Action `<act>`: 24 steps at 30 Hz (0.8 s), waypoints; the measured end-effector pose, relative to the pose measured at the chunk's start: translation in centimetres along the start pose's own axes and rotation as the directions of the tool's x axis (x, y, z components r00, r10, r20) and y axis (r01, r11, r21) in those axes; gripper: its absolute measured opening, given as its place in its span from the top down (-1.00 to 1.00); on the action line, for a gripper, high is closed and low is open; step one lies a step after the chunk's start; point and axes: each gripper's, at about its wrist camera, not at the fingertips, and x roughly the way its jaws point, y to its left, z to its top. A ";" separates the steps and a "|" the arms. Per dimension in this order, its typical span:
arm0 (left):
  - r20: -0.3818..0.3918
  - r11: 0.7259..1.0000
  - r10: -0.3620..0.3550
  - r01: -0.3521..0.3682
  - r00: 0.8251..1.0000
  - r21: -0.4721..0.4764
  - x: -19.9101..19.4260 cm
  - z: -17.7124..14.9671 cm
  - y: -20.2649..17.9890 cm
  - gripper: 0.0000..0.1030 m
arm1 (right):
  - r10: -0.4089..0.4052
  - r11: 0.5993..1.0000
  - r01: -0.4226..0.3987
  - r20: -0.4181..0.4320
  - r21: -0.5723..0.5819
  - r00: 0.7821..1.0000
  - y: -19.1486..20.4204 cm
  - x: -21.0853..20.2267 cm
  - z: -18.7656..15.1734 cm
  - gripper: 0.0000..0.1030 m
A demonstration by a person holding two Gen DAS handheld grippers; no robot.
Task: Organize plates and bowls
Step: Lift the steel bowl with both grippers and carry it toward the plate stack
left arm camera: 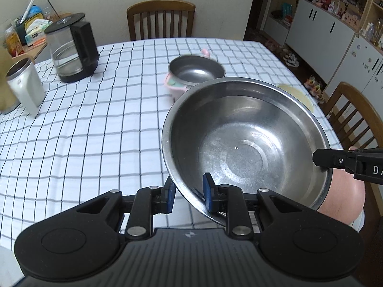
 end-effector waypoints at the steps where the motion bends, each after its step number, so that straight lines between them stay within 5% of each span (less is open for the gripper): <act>1: -0.005 1.000 0.002 -0.002 1.000 0.001 0.0 -0.4 0.2 0.56 | 0.001 1.000 -0.001 -0.005 0.002 1.000 0.2 0.1 -0.4 0.69; 24: -0.089 0.999 0.048 -0.047 0.995 0.017 1.5 -7.0 1.1 0.56 | 0.010 1.000 -0.007 -0.122 0.026 0.993 1.4 3.1 -8.2 0.68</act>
